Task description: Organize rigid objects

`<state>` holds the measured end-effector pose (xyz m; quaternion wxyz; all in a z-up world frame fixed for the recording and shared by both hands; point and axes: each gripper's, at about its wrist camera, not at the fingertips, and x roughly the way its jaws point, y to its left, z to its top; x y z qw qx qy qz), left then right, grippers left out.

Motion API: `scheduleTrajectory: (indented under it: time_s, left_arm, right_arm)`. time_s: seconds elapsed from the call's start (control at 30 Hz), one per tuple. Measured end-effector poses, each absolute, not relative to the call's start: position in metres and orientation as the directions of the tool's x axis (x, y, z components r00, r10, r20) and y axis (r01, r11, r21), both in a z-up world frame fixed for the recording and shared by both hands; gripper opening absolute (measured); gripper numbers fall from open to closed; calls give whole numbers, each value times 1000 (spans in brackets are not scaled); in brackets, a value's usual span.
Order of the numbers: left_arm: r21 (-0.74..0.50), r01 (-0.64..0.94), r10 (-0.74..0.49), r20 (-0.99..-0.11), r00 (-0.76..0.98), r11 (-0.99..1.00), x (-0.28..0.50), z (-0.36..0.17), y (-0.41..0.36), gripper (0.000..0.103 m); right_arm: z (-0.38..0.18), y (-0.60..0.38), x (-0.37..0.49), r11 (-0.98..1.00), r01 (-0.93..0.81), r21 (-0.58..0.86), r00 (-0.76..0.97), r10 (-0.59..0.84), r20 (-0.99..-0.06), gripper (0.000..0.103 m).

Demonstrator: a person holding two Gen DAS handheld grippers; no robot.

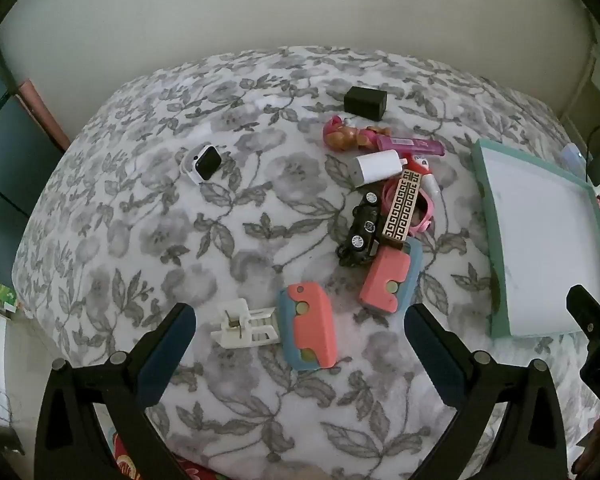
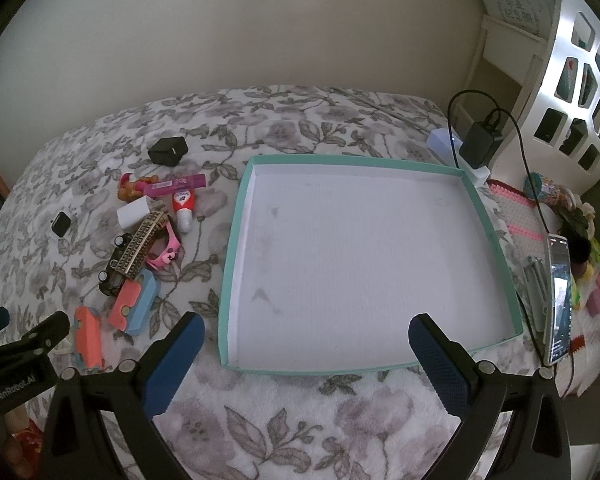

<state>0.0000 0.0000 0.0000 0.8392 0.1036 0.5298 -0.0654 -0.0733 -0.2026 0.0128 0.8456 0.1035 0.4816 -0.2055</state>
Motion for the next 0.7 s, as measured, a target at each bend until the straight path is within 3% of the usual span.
scheduleTrajectory:
  time_s: [0.7]
  left_arm:
    - [127, 217, 25, -907, 420, 968, 1, -4, 0, 103]
  right_arm:
    - [10, -203, -73, 890, 455, -29, 446, -256, -858, 103]
